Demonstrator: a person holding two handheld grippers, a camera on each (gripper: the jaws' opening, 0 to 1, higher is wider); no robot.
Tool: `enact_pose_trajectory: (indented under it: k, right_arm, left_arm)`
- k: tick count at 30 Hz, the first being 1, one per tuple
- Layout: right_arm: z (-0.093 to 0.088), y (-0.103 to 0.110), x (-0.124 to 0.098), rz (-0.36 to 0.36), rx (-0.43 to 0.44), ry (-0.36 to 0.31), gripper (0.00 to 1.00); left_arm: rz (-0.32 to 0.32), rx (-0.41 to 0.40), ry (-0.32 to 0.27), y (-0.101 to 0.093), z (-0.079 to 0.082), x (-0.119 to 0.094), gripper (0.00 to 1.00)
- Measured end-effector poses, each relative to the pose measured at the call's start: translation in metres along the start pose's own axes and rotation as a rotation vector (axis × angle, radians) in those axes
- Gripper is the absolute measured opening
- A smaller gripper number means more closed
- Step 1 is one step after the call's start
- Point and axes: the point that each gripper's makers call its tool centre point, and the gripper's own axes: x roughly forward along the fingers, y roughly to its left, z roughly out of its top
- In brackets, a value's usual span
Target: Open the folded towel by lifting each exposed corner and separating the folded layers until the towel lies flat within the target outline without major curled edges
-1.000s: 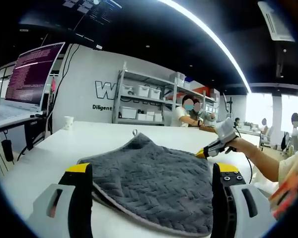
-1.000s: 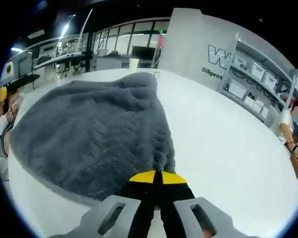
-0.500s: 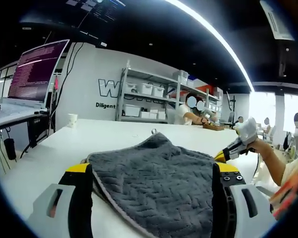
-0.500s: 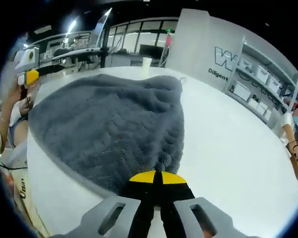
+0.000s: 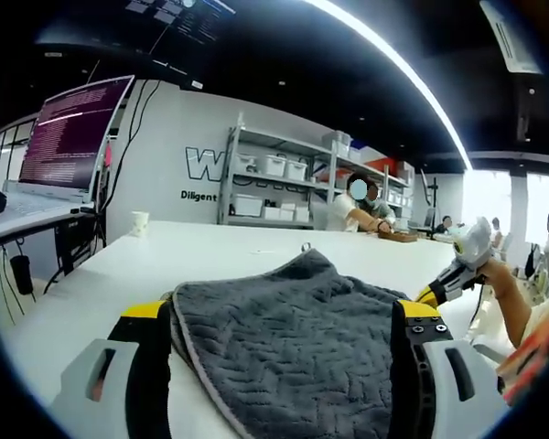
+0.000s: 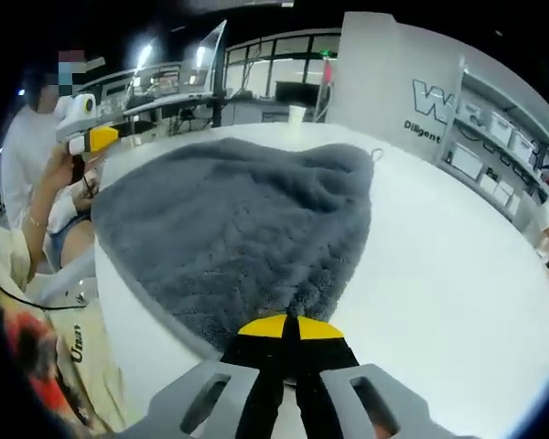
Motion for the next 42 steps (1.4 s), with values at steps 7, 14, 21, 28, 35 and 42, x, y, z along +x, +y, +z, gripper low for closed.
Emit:
enact_pose_trajectory:
  k: [7,14,21,28,35,42]
  right_arm:
    - [0.027,-0.007,-0.011,-0.052,-0.043,-0.137,0.0]
    - [0.073,0.023,-0.025,0.014,-0.081,-0.325,0.1]
    - [0.101,0.094,-0.015,0.162,-0.158,-0.386,0.24]
    - [0.115,0.169,0.0,0.304,-0.277,-0.394,0.33]
    - [0.114,0.228,0.022,0.4,-0.37,-0.369,0.27]
    - [0.107,0.258,0.033,0.453,-0.419,-0.341,0.24]
  left_arm:
    - [0.012,-0.001,-0.009,0.005,0.004,-0.005,0.99]
    - [0.031,-0.009,-0.027,0.012,0.011,-0.01,0.99]
    - [0.048,-0.004,-0.045,0.016,0.021,-0.017,0.99]
    - [0.069,0.001,-0.055,0.023,0.028,-0.022,0.99]
    - [0.088,-0.004,-0.064,0.029,0.031,-0.025,0.99]
    - [0.07,-0.005,-0.043,0.026,0.024,-0.021,0.99]
